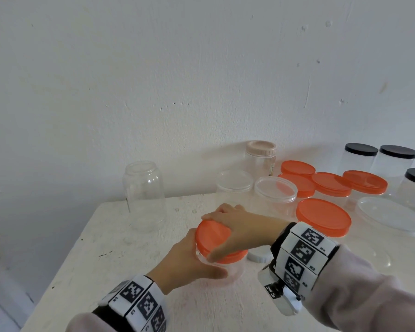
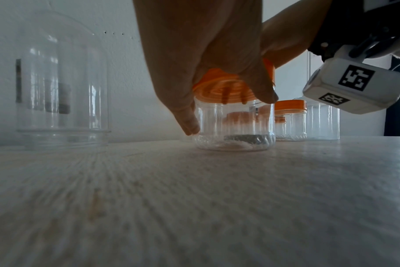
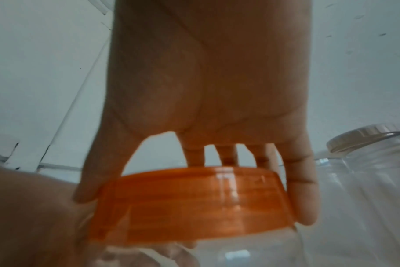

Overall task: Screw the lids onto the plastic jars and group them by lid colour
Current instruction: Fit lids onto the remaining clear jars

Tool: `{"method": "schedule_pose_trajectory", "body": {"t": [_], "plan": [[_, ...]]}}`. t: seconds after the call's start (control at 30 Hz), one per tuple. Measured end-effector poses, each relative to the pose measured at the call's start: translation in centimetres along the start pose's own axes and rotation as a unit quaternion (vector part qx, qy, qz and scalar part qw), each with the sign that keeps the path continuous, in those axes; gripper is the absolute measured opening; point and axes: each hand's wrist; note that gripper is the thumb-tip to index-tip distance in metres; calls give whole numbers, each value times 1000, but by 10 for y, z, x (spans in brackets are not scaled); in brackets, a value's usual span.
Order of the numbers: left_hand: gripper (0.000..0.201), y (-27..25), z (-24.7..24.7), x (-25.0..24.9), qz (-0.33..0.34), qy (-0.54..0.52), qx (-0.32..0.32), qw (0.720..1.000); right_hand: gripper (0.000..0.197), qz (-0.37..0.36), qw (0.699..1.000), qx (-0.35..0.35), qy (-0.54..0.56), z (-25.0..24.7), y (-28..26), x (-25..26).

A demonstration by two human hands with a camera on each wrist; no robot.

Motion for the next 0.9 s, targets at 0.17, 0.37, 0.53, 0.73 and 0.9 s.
{"method": "schedule_pose_trajectory", "body": {"t": [0.17, 0.37, 0.53, 0.73, 0.9], "plan": [[105, 1, 1, 1, 4, -1, 0, 1000, 101, 40, 998, -1, -48, 6, 0, 4], [100, 0, 1, 0, 3, 9, -4, 1000, 101, 10, 997, 69, -37, -17, -3, 2], [95, -1, 0, 0, 8, 1, -5, 1000, 103, 39, 997, 31, -57, -11, -1, 1], [98, -4, 1, -2, 11, -5, -7, 1000, 109, 63, 996, 6, -67, 0, -1, 4], [97, -6, 1, -7, 7, 12, -11, 1000, 104, 8, 997, 68, -34, -16, -5, 0]]}}
Point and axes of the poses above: each hand's wrist, its own y-axis towards the middle knuckle, its own z-axis out of the palm, x = y × z, and after that the axes turned 4 degrees about -z, right-handed
